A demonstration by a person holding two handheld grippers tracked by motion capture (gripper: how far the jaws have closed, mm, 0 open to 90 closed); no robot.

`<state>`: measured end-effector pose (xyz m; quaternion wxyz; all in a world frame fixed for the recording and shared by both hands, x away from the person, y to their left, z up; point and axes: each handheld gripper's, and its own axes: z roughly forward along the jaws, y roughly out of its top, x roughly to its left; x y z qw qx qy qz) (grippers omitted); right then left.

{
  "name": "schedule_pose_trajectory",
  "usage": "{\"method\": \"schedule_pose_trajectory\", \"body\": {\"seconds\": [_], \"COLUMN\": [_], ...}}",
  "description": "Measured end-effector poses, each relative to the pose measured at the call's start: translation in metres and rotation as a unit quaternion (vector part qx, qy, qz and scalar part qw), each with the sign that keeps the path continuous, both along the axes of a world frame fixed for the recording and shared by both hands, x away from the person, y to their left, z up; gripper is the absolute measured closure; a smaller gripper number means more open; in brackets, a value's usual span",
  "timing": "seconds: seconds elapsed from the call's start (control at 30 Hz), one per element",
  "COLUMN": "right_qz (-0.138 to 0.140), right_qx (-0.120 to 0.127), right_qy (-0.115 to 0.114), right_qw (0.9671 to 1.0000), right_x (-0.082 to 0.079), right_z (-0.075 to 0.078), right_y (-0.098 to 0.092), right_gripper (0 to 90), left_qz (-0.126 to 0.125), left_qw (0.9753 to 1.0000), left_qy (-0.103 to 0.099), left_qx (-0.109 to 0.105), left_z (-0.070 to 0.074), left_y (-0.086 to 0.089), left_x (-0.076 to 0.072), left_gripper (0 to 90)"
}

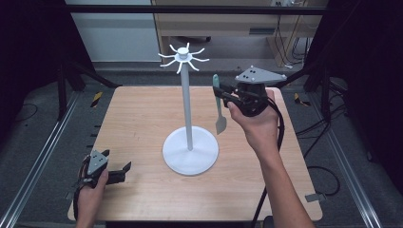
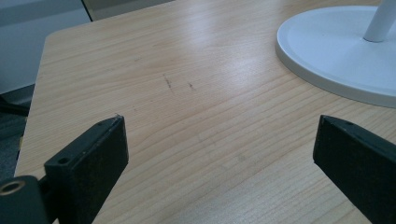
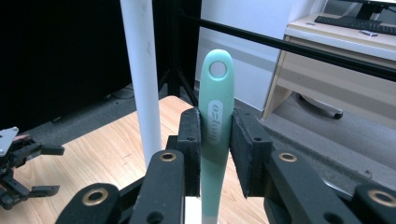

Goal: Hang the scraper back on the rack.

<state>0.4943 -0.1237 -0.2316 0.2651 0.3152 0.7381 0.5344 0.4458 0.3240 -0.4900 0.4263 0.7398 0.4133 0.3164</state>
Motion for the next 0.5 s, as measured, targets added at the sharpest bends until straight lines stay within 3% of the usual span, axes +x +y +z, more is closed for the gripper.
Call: {"method": "schedule_pose_trajectory", "body": {"seconds": [0.5], "right_qz": [0.012], "right_qx": [0.018], "right_qy": [-0.013], "right_qw": [0.9997], "right_x": [-0.003], "right_z": [0.016], "right_y": [0.002], "right_gripper": [74.4], "left_qz": [-0.002], "left_qw": [1.0], "left_qy": [0.001], "left_qx": [0.003], "left_z": [0.0], "left_y": [-0.002], "left_x": [-0.001], "left_gripper": [2.9]}}
